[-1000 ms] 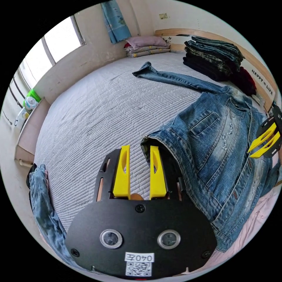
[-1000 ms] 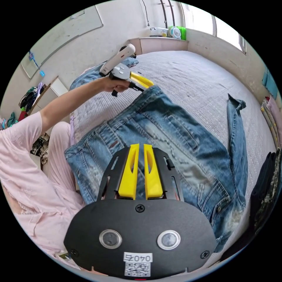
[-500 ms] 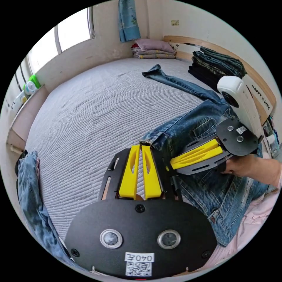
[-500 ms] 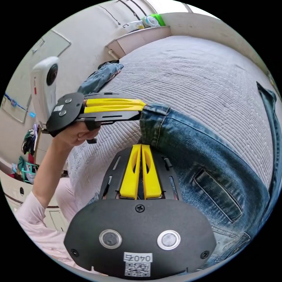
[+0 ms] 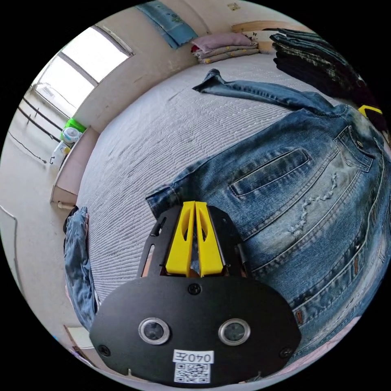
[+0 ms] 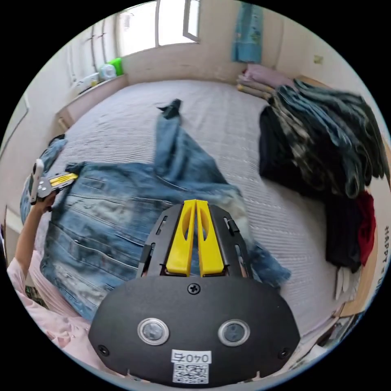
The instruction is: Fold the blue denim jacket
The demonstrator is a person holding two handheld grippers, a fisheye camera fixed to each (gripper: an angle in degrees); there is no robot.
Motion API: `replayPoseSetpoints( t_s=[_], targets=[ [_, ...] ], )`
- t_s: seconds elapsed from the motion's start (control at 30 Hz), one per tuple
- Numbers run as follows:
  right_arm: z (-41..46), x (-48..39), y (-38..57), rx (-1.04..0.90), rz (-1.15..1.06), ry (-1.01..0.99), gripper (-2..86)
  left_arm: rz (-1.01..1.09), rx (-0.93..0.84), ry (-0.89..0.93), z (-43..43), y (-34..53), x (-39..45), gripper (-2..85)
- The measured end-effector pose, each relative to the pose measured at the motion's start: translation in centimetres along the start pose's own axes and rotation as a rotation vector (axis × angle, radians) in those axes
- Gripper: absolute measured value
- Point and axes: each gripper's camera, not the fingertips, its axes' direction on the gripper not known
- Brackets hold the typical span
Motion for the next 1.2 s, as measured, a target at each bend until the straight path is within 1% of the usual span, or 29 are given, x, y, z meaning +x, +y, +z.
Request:
replayPoseSetpoints(
  t_s=[0.03, 0.07, 0.1, 0.13, 0.17, 0.23, 0.27, 0.3, 0.33, 0.37, 0.43, 0.47, 0.5, 0.53, 0.57, 0.63, 0.73, 0.87, 0.93, 0.97, 1.0, 1.03, 1.07, 1.17, 1.2],
  targets=[
    [0.8, 1.7, 0.7, -0.039, 0.022, 0.014, -0.9, -0.021, 0.064, 0.02, 0.3, 0.2, -0.2, -0.9],
    [3.2, 5.3, 2.2, -0.157, 0.084, 0.058, -0.9, -0.026, 0.062, 0.027, 0.3, 0.1, -0.2, -0.9],
    [5.1, 8.3, 3.9, -0.218, 0.089, -0.042, -0.9, -0.029, 0.054, 0.028, 0.3, -0.5, 0.0, -0.9],
    [4.8, 9.6, 4.7, -0.161, 0.119, -0.117, -0.9, -0.021, 0.037, 0.015, 0.4, -1.2, 0.4, -0.9],
    [4.5, 11.9, 5.7, -0.146, 0.238, -0.217, -0.8, -0.014, 0.025, 0.006, 0.5, -1.7, 0.6, -0.9],
    [2.2, 12.8, 6.6, -0.046, 0.285, -0.123, -0.7, -0.039, -0.038, -0.009, 0.2, -3.6, 0.9, -0.9],
    [0.3, 12.9, 7.2, 0.013, 0.259, -0.072, -0.5, -0.062, -0.049, -0.026, -0.2, -4.1, 0.8, -0.9],
    [-1.3, 13.0, 7.8, 0.06, 0.218, -0.077, -0.2, -0.085, 0.001, -0.062, -1.8, -5.1, 1.2, -0.9],
    [-1.9, 13.1, 8.0, 0.075, 0.197, -0.088, 0.1, -0.067, 0.121, -0.044, -4.2, -6.3, 2.1, -0.9],
    [-2.6, 13.4, 8.5, 0.083, 0.156, -0.112, 0.7, -0.041, 0.18, -0.013, -5.4, -7.1, 2.9, -0.9],
    [-2.5, 13.8, 9.1, 0.08, 0.11, -0.146, 5.2, 0.111, 0.357, 0.108, -9.4, -11.7, 7.2, -0.9],
    [-1.8, 14.1, 9.4, 0.055, 0.084, -0.177, 8.9, 0.152, 0.385, 0.136, -10.0, -13.1, 8.5, -0.9],
    [-0.7, 14.2, 9.7, 0.023, 0.037, -0.215, 11.4, 0.241, 0.418, 0.205, -10.8, -16.2, 11.2, -0.8],
    [-0.1, 14.4, 9.8, 0.006, 0.017, -0.223, 12.1, 0.32, 0.427, 0.26, -11.0, -19.4, 13.9, -0.6],
    [1.2, 14.8, 10.0, -0.035, -0.018, -0.221, 13.0, 0.351, 0.422, 0.279, -10.9, -21.1, 15.2, -0.4],
    [3.2, 15.9, 10.2, -0.105, -0.056, -0.228, 13.7, 0.48, 0.364, 0.348, -10.0, -27.5, 20.3, 1.7],
    [5.7, 17.9, 10.9, -0.174, -0.1, -0.313, 14.1, 0.594, 0.287, 0.401, -8.4, -33.6, 25.7, 4.5],
    [8.1, 20.3, 12.0, -0.173, -0.129, -0.488, 15.7, 0.76, 0.187, 0.373, -6.0, -37.3, 31.8, 4.5],
    [9.1, 21.0, 12.5, -0.166, -0.137, -0.533, 15.5, 0.941, 0.044, 0.357, -3.9, -37.2, 35.5, 3.2],
    [9.6, 21.4, 12.8, -0.161, -0.139, -0.55, 15.0, 0.972, 0.022, 0.343, -3.5, -37.0, 36.1, 2.3],
    [10.0, 21.9, 13.0, -0.155, -0.136, -0.569, 13.9, 0.987, 0.044, 0.364, -3.8, -36.6, 36.6, 0.8],
    [10.2, 22.1, 13.1, -0.152, -0.135, -0.577, 13.3, 0.998, 0.054, 0.349, -3.9, -36.3, 37.1, -0.2],
    [10.5, 22.4, 13.3, -0.148, -0.134, -0.578, 10.6, 1.012, 0.064, 0.338, -4.0, -36.1, 37.3, -0.3],
    [10.4, 22.1, 13.9, -0.134, -0.163, -0.599, 3.0, 1.064, 0.117, 0.214, -4.9, -35.0, 38.7, -0.8],
    [9.8, 21.6, 14.4, -0.117, -0.174, -0.575, 1.3, 1.056, 0.18, 0.156, -5.9, -34.5, 38.9, -0.8]
  ],
)
